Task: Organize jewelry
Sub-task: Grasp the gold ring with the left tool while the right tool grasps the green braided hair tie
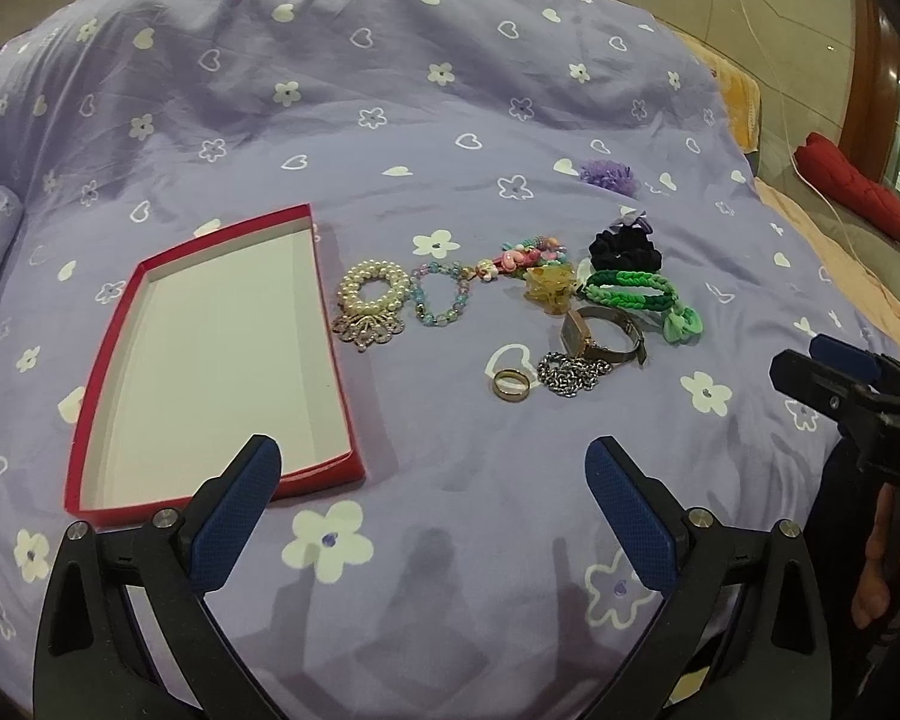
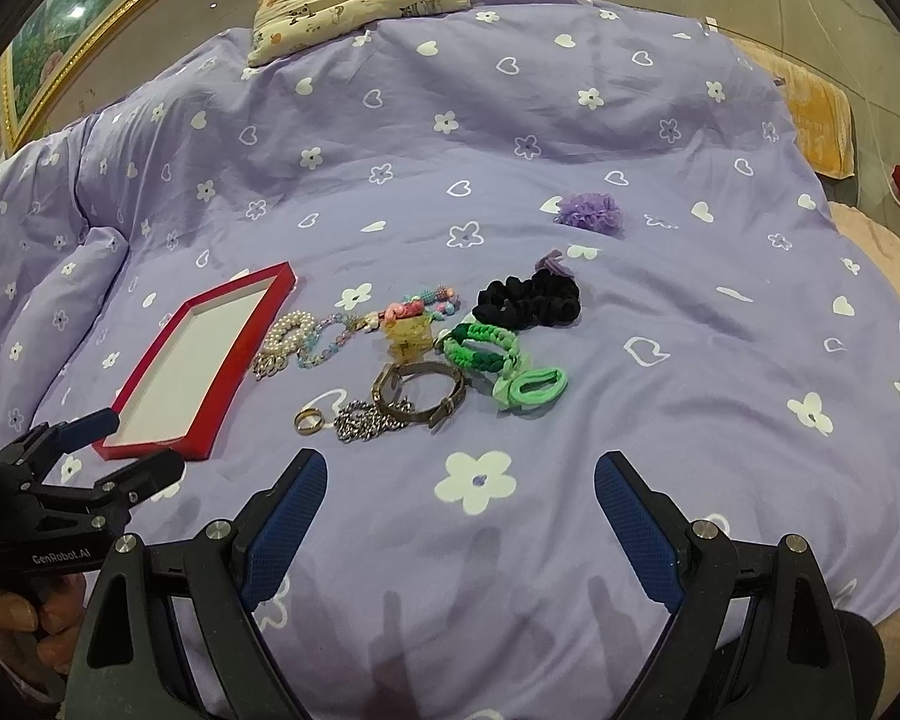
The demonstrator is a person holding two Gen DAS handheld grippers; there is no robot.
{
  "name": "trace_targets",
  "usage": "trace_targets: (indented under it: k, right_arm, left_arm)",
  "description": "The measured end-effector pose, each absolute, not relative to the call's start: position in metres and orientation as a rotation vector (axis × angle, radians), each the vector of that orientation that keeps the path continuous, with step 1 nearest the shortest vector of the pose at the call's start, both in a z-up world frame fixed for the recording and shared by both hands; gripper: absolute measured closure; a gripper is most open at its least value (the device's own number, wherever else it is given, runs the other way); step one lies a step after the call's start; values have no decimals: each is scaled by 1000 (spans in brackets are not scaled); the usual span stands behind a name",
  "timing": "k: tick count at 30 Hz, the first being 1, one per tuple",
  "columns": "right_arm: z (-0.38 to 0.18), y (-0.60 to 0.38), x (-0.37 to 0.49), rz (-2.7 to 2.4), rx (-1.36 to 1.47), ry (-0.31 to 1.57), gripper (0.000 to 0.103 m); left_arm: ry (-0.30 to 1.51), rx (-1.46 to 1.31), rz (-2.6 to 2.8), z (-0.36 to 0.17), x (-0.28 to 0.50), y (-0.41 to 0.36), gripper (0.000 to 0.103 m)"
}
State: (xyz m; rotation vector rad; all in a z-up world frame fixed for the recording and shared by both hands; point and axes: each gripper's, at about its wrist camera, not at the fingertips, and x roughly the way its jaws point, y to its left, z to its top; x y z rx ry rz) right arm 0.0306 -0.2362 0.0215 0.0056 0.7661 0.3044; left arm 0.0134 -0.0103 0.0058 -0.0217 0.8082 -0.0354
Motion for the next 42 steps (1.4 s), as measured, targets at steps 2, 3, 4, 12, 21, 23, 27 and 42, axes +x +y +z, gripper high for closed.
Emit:
trace_targets:
  k: [2, 3, 4, 12, 21, 23, 27, 42]
  right_arm:
    - [22, -237, 36, 310, 11, 770, 11]
    - [22, -237, 39, 313, 14, 774, 11]
    - [22, -237, 42, 317, 19, 778, 11]
    - [22, -239, 72, 339, 43, 801, 12]
    - [11, -233, 120, 369, 24, 881, 31]
    - [4, -230, 132, 377, 18, 909, 36]
    - [-9, -225, 152, 377, 10, 956, 44]
    - [-28, -223, 168, 383, 27, 1000, 94]
  left_arm:
    - [819, -19, -51, 5, 20, -11, 4]
    - [821, -14, -56, 5, 22, -12, 4]
    - [824, -8, -62, 5, 26, -13, 5]
    - [865, -8, -137, 0, 52, -19, 16]
    - [927, 57, -186, -19, 81, -34, 24]
    - [948, 68, -197, -25, 88, -38, 25]
    - [983, 64, -218, -37, 100, -40, 28]
    - [1004, 43, -272, -51, 114, -41, 82]
